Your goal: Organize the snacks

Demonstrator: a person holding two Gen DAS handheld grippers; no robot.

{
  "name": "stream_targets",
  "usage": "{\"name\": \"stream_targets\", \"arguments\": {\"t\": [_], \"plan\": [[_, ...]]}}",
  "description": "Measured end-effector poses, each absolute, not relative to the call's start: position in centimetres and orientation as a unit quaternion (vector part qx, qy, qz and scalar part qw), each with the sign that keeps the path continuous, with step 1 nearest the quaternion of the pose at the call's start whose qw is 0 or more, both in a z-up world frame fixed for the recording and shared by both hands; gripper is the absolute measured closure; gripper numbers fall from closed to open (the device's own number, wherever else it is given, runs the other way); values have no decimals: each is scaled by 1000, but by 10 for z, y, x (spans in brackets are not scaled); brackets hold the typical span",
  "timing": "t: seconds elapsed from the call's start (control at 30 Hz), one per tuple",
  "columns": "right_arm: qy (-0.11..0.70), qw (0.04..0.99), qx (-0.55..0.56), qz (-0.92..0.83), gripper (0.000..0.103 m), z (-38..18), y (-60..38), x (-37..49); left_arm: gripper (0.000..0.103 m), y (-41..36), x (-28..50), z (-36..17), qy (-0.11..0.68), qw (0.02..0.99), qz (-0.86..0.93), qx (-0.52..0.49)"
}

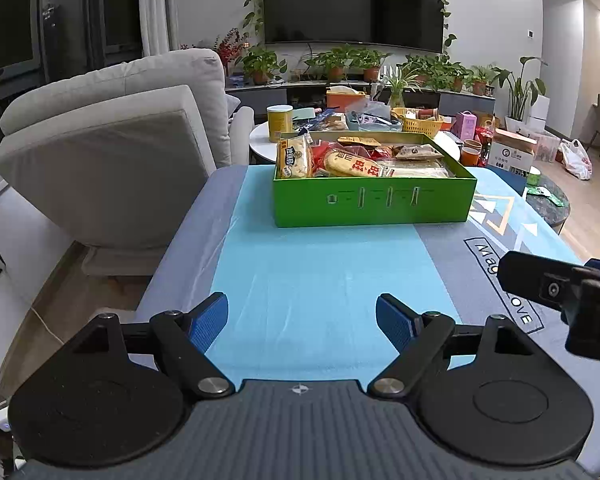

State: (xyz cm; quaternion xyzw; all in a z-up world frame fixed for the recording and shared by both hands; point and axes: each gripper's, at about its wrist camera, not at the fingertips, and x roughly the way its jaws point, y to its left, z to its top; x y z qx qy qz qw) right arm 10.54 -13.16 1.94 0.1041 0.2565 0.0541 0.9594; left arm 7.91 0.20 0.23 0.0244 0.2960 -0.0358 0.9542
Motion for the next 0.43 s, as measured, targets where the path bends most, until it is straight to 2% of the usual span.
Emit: {"name": "stream_targets", "arguments": {"t": [0.43], "plan": [[252,962,93,55,44,19,-126,103,23,6,74,2,288,957,-32,21]]}}
